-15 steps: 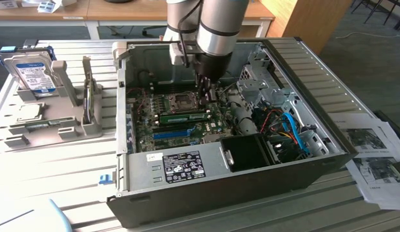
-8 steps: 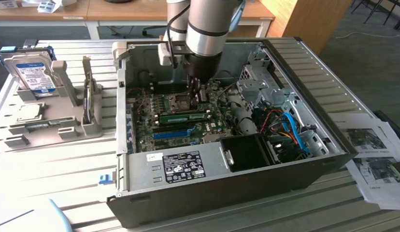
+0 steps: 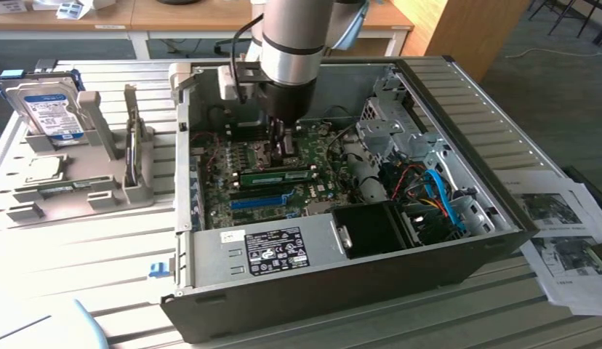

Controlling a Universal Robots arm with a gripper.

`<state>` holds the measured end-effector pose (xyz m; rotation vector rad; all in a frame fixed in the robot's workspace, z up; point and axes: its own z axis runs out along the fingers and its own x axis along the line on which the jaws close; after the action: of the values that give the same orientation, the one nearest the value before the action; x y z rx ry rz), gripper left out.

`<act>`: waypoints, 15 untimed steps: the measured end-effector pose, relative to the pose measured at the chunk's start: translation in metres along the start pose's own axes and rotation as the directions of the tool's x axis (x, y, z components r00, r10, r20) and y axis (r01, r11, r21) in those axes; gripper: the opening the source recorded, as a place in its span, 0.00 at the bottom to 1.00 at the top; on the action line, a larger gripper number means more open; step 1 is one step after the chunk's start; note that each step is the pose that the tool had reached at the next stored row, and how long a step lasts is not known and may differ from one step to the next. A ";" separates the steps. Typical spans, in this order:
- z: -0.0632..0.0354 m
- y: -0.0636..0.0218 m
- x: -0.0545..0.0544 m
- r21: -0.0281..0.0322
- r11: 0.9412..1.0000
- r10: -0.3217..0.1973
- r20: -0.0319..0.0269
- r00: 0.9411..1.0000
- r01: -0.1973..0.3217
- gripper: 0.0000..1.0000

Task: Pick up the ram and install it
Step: 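Press down the ram until it locks into place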

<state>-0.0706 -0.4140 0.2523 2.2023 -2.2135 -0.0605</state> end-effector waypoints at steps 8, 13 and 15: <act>0.0008 0.0190 0.000 0.001 1.000 0.000 0.000 1.000 0.000 0.09; 0.0010 0.0231 0.000 0.001 1.000 0.000 0.000 1.000 0.000 0.09; 0.0010 0.0231 0.000 0.001 1.000 0.000 0.000 1.000 0.000 0.09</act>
<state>-0.0937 -0.4140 0.2523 2.2029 -2.2140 -0.0595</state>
